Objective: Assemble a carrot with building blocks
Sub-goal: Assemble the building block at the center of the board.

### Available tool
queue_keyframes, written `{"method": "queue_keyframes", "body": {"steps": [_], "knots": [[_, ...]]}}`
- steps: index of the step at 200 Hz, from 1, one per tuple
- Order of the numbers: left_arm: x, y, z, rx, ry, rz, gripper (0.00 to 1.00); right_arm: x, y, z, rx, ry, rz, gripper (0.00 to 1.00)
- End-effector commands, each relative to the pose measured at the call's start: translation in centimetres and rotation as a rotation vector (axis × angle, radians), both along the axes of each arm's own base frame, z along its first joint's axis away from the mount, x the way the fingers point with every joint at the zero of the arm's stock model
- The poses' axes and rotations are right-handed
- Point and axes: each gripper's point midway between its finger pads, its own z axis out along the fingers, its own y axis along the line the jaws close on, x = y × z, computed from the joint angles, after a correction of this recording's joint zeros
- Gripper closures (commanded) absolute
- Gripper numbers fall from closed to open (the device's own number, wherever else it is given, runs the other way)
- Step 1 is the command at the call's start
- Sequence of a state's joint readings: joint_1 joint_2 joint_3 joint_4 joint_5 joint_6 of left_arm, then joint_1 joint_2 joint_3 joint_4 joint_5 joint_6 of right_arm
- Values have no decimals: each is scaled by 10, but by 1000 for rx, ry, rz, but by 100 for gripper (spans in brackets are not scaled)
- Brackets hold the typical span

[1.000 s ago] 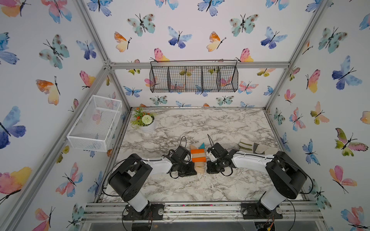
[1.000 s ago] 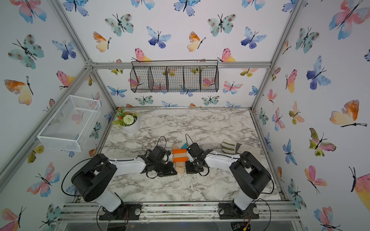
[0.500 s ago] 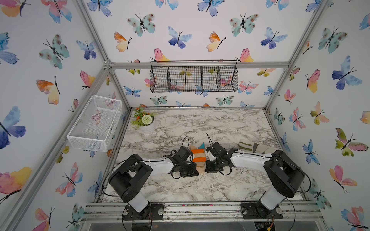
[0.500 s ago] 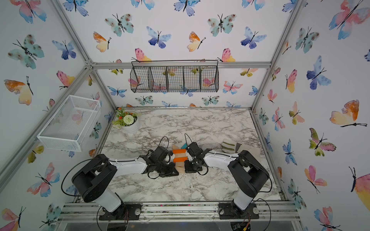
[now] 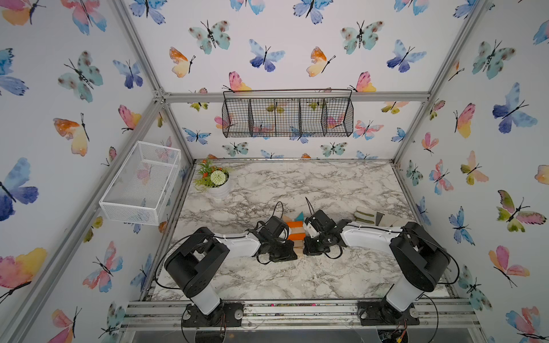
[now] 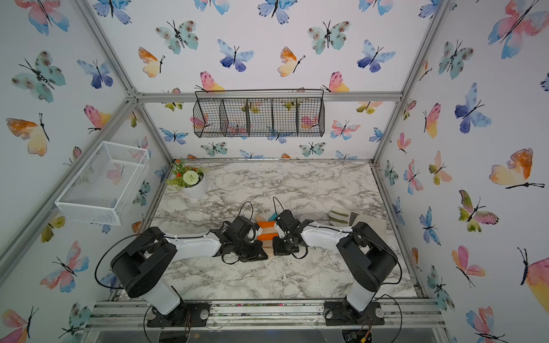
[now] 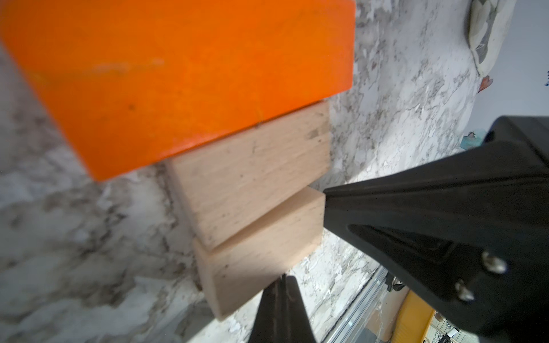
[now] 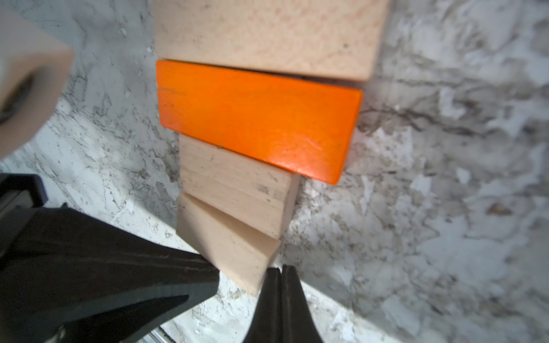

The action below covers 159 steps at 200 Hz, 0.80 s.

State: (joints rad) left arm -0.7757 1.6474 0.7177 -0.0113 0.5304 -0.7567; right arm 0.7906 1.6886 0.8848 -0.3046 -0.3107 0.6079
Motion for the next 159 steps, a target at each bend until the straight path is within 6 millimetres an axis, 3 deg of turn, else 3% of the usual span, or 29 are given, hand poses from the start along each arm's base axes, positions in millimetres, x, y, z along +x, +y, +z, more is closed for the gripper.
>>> {"method": "queue_keyframes", "body": {"steps": [1,103,159], "knots": [[-2,-4,-1,-3,12,-15,100,4,1,1,-12,-6,10,98],[2,-13,8,-25,-7,-39,100,4,-11,6,-64,-29,19,98],[8,-6,37,-14,-96,-44,100,5,-12,6,-66,-29,15,98]]}}
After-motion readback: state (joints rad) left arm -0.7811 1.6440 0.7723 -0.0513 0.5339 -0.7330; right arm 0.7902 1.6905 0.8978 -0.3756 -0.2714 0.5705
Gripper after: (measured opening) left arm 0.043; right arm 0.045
